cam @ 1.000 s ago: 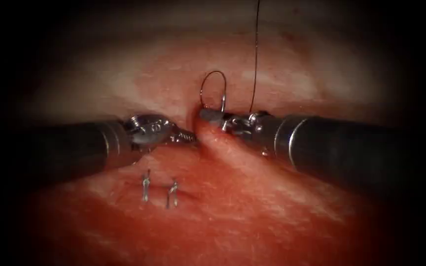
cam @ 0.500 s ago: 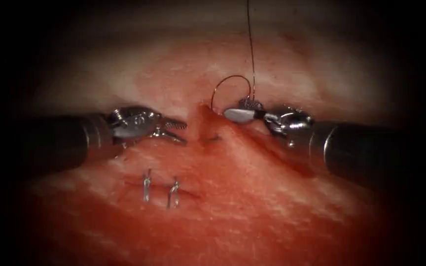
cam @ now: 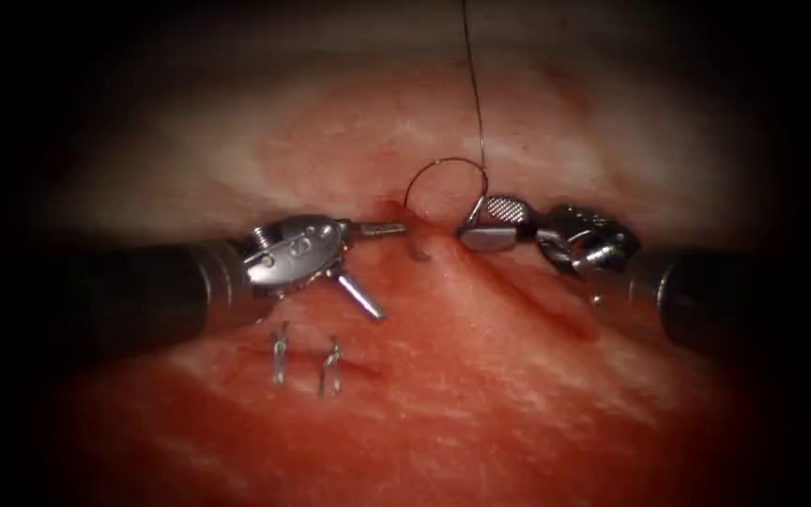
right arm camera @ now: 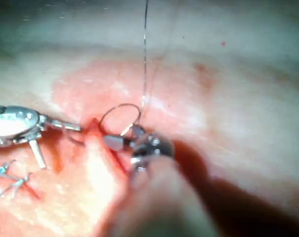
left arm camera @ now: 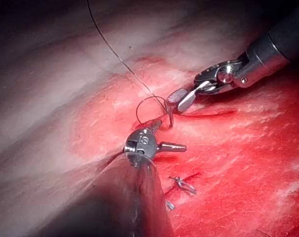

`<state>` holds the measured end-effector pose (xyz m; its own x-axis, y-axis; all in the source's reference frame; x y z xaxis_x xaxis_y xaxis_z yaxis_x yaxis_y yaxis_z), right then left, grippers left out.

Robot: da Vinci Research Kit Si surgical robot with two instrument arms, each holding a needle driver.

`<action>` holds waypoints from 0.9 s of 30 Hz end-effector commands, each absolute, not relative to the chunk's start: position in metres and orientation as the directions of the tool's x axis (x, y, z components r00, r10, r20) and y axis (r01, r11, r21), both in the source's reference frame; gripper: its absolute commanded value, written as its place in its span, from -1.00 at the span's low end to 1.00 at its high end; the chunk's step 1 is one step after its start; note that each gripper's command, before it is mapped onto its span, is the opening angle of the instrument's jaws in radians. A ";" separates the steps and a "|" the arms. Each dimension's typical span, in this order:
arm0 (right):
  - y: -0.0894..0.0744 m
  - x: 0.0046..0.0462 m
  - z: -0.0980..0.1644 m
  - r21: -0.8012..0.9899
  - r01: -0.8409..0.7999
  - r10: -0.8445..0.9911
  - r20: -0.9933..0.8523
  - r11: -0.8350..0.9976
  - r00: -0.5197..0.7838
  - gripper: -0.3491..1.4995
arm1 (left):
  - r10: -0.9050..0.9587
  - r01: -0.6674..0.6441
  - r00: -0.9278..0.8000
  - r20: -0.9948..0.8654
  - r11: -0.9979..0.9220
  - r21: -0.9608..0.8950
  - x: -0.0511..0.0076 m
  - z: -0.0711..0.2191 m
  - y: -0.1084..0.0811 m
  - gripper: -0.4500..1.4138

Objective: Wound Closure

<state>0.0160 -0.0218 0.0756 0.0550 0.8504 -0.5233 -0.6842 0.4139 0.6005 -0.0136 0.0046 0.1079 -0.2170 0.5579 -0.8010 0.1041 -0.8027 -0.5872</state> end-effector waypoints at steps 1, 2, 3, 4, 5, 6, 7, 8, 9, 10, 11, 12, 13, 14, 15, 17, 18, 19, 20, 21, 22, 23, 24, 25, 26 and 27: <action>-0.022 0.0164 0.076 0.600 -0.682 0.849 -0.526 0.418 0.058 0.89 | 0.567 0.104 -0.215 -0.795 -0.796 -0.596 -0.0144 0.109 0.004 0.22; -0.022 0.0163 0.076 0.601 -0.681 0.849 -0.524 0.419 0.060 0.89 | 0.572 0.108 -0.213 -0.792 -0.792 -0.601 -0.0145 0.109 0.005 0.21; -0.022 0.0162 0.076 0.597 -0.680 0.848 -0.526 0.425 0.067 0.87 | 0.576 0.106 -0.214 -0.789 -0.789 -0.605 -0.0147 0.109 0.005 0.19; -0.022 0.0161 0.076 0.594 -0.680 0.846 -0.528 0.430 0.074 0.87 | 0.580 0.108 -0.213 -0.786 -0.786 -0.609 -0.0149 0.109 0.005 0.17; -0.022 0.0160 0.076 0.594 -0.679 0.847 -0.527 0.431 0.076 0.87 | 0.579 0.110 -0.212 -0.787 -0.786 -0.608 -0.0151 0.109 0.005 0.15; -0.022 0.0159 0.076 0.591 -0.678 0.845 -0.529 0.436 0.083 0.87 | 0.584 0.111 -0.212 -0.784 -0.783 -0.612 -0.0153 0.109 0.005 0.12; -0.022 0.0158 0.076 0.592 -0.678 0.845 -0.529 0.437 0.083 0.87 | 0.588 0.112 -0.211 -0.781 -0.779 -0.617 -0.0155 0.109 0.005 0.06; -0.022 0.0158 0.076 0.592 -0.677 0.845 -0.528 0.437 0.084 0.87 | 0.588 0.109 -0.211 -0.781 -0.780 -0.616 -0.0157 0.109 0.005 0.03; -0.022 0.0158 0.076 0.592 -0.677 0.845 -0.528 0.437 0.084 0.87 | 0.592 0.105 -0.211 -0.778 -0.777 -0.620 -0.0158 0.109 0.005 0.03; -0.022 0.0158 0.076 0.592 -0.677 0.845 -0.528 0.437 0.084 0.87 | 0.592 0.105 -0.211 -0.778 -0.778 -0.620 -0.0161 0.109 0.005 -0.01; -0.022 0.0158 0.076 0.592 -0.677 0.845 -0.528 0.437 0.084 0.87 | 0.596 0.103 -0.211 -0.775 -0.774 -0.624 -0.0162 0.109 0.005 -0.01; -0.022 0.0158 0.076 0.592 -0.677 0.845 -0.528 0.437 0.084 0.87 | 0.596 0.103 -0.210 -0.775 -0.775 -0.624 -0.0164 0.109 0.005 -0.06; -0.022 0.0158 0.076 0.592 -0.677 0.845 -0.529 0.437 0.084 0.85 | 0.604 0.101 -0.211 -0.768 -0.768 -0.632 -0.0165 0.109 0.005 -0.15; -0.022 0.0158 0.076 0.592 -0.677 0.845 -0.529 0.437 0.084 0.85 | 0.617 0.098 -0.212 -0.758 -0.758 -0.645 -0.0166 0.109 0.005 -0.23; -0.022 0.0158 0.076 0.592 -0.677 0.846 -0.527 0.437 0.086 0.85 | 0.638 0.095 -0.213 -0.740 -0.741 -0.665 -0.0167 0.110 0.005 -0.44; -0.022 0.0158 0.076 0.591 -0.678 0.846 -0.527 0.437 0.086 0.85 | 0.666 0.090 -0.215 -0.714 -0.714 -0.694 -0.0166 0.110 0.006 -1.00; -0.022 0.0158 0.076 0.588 -0.677 0.843 -0.530 0.442 0.089 0.85 | 0.679 0.088 -0.216 -0.702 -0.702 -0.707 -0.0165 0.110 0.006 -1.00; -0.022 0.0159 0.076 0.588 -0.678 0.843 -0.530 0.442 0.089 0.85 | 0.691 0.085 -0.217 -0.689 -0.690 -0.719 -0.0165 0.110 0.006 -1.00; -0.022 0.0159 0.076 0.588 -0.678 0.843 -0.530 0.442 0.089 0.85 | 0.703 0.083 -0.217 -0.677 -0.678 -0.731 -0.0165 0.110 0.006 -1.00; -0.022 0.0159 0.076 0.585 -0.677 0.840 -0.534 0.447 0.093 0.85 | 0.715 0.084 -0.218 -0.664 -0.665 -0.742 -0.0164 0.110 0.006 -1.00; -0.022 0.0160 0.076 0.578 -0.677 0.835 -0.542 0.457 0.101 0.83 | 0.730 0.081 -0.220 -0.647 -0.648 -0.758 -0.0164 0.110 0.006 -1.00; -0.022 0.0161 0.076 0.550 -0.677 0.814 -0.566 0.488 0.127 0.82 | 0.790 0.074 -0.226 -0.570 -0.570 -0.818 -0.0162 0.110 0.006 -1.00; -0.022 0.0162 0.076 0.537 -0.674 0.804 -0.577 0.507 0.145 0.82 | 0.808 0.078 -0.229 -0.542 -0.540 -0.838 -0.0161 0.110 0.006 -1.00; -0.022 0.0163 0.076 0.525 -0.674 0.794 -0.588 0.520 0.154 0.82 | 0.827 0.076 -0.232 -0.513 -0.510 -0.857 -0.0161 0.110 0.006 -1.00; -0.022 0.0164 0.076 0.516 -0.666 0.780 -0.604 0.539 0.164 0.85 | 0.850 0.070 -0.232 -0.473 -0.470 -0.880 -0.0161 0.110 0.006 -1.00; -0.022 0.0166 0.076 0.511 -0.663 0.774 -0.609 0.548 0.171 0.91 | 0.870 0.067 -0.225 -0.438 -0.434 -0.898 -0.0161 0.110 0.006 -1.00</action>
